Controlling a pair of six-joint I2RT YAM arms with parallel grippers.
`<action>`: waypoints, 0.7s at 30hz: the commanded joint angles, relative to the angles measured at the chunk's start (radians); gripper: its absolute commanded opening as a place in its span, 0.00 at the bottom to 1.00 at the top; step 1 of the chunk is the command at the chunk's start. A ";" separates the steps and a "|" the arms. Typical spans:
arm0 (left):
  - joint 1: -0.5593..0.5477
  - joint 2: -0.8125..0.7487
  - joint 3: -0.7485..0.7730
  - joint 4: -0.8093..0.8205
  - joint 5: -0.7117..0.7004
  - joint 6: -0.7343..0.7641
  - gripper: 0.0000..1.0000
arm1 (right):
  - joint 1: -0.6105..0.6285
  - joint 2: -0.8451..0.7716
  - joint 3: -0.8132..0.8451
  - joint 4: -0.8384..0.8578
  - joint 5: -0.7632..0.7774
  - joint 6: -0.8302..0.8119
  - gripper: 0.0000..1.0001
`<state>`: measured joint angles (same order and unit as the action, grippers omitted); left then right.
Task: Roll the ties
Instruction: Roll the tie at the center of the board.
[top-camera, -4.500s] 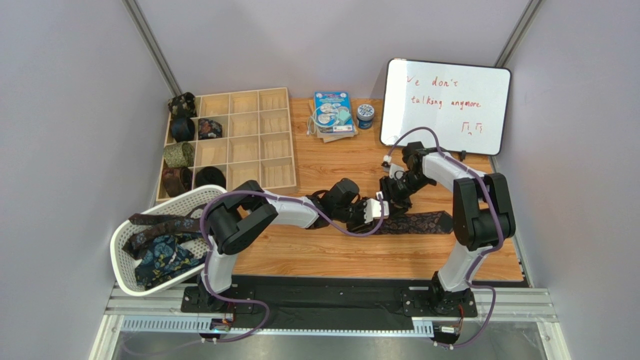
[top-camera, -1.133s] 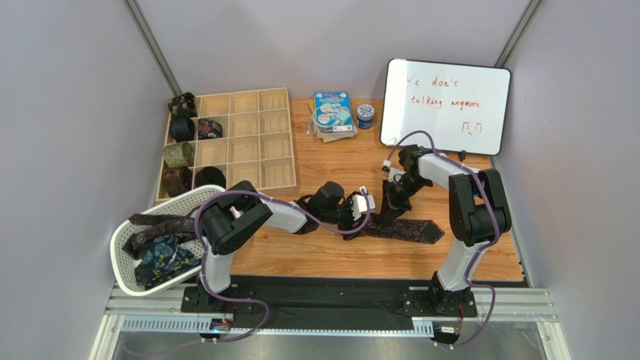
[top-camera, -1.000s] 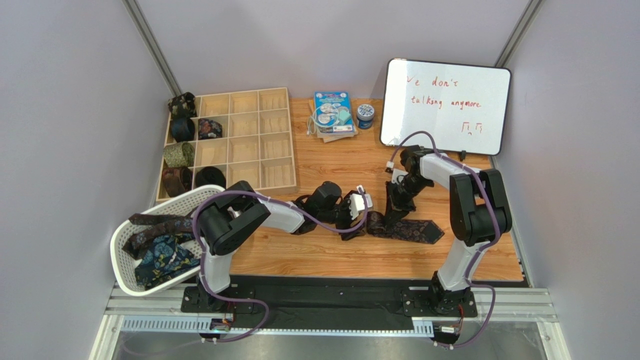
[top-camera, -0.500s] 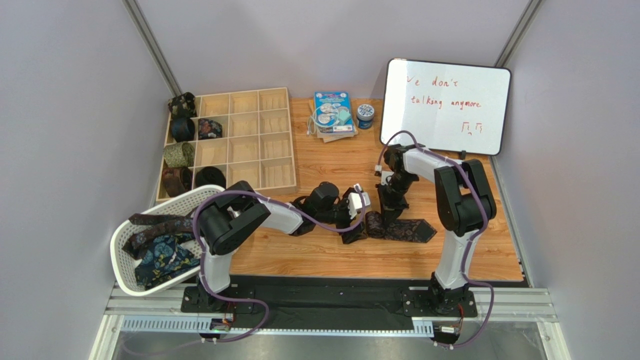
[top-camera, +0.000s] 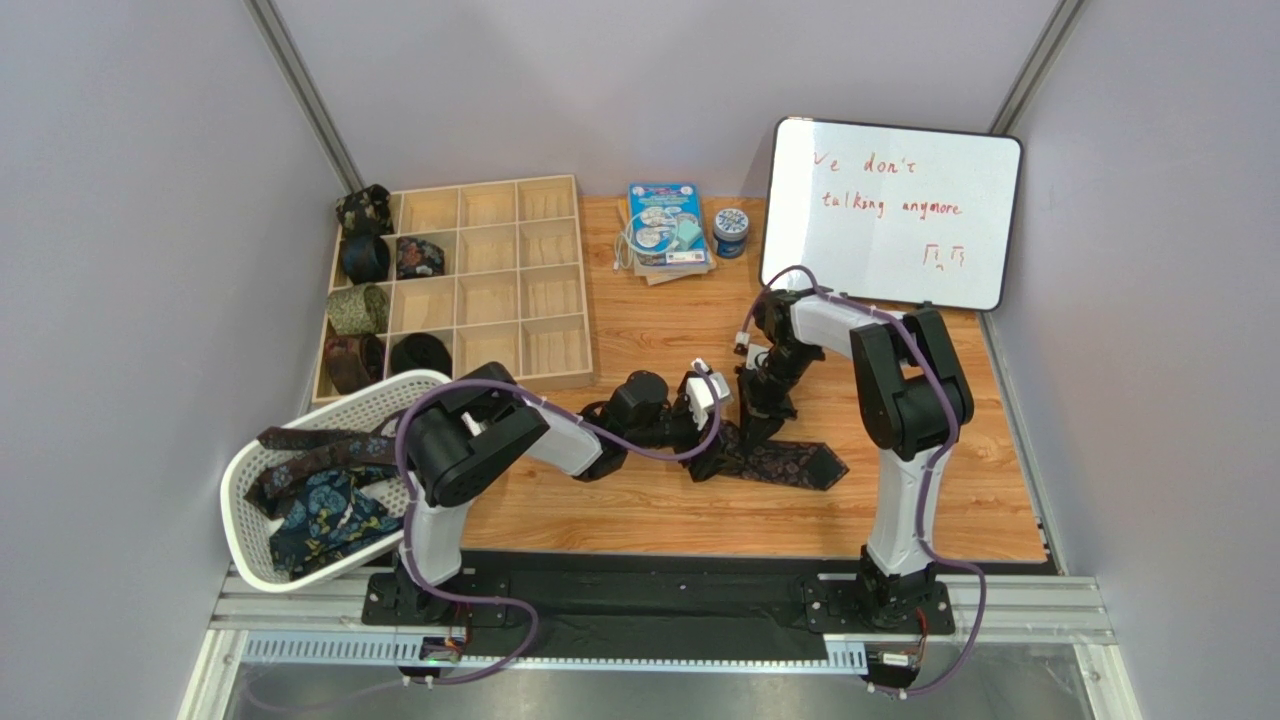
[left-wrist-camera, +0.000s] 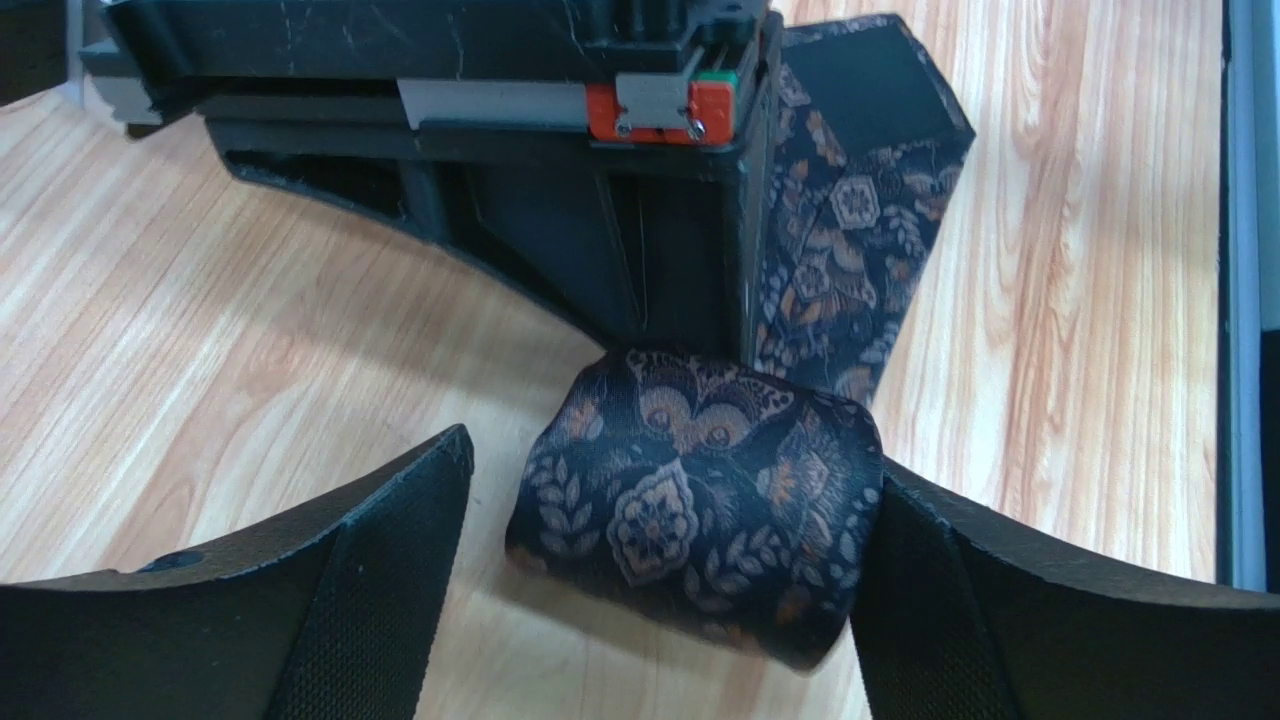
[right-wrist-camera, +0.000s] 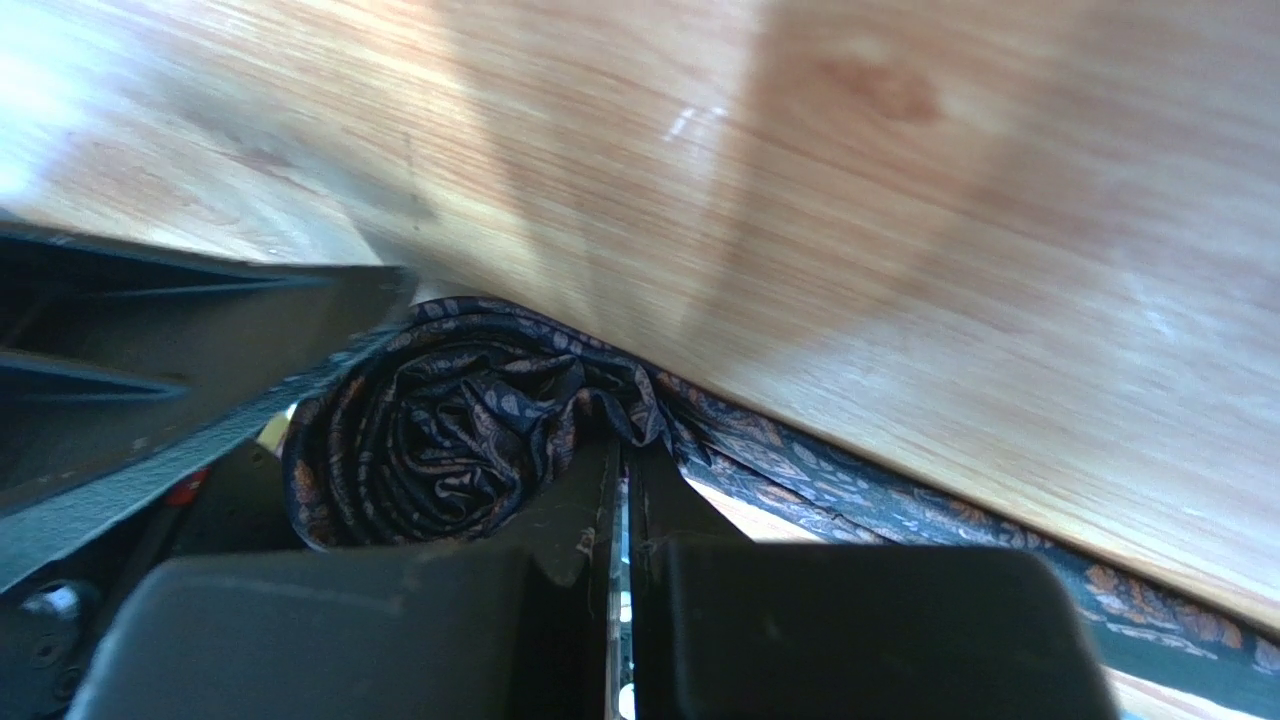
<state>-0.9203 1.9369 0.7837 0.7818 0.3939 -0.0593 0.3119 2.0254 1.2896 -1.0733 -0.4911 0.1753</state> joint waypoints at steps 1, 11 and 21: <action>0.000 0.054 0.045 0.122 0.011 -0.056 0.89 | 0.015 0.053 -0.030 0.253 0.097 -0.002 0.00; -0.003 0.048 -0.050 0.071 0.049 0.151 0.48 | 0.055 0.078 0.100 0.224 0.054 -0.074 0.00; 0.000 0.079 -0.034 -0.041 -0.030 0.101 0.15 | -0.075 -0.070 0.146 -0.037 0.120 -0.224 0.17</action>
<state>-0.9150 1.9862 0.7582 0.8703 0.3813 0.0547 0.3157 2.0430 1.4086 -1.0813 -0.4595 0.0402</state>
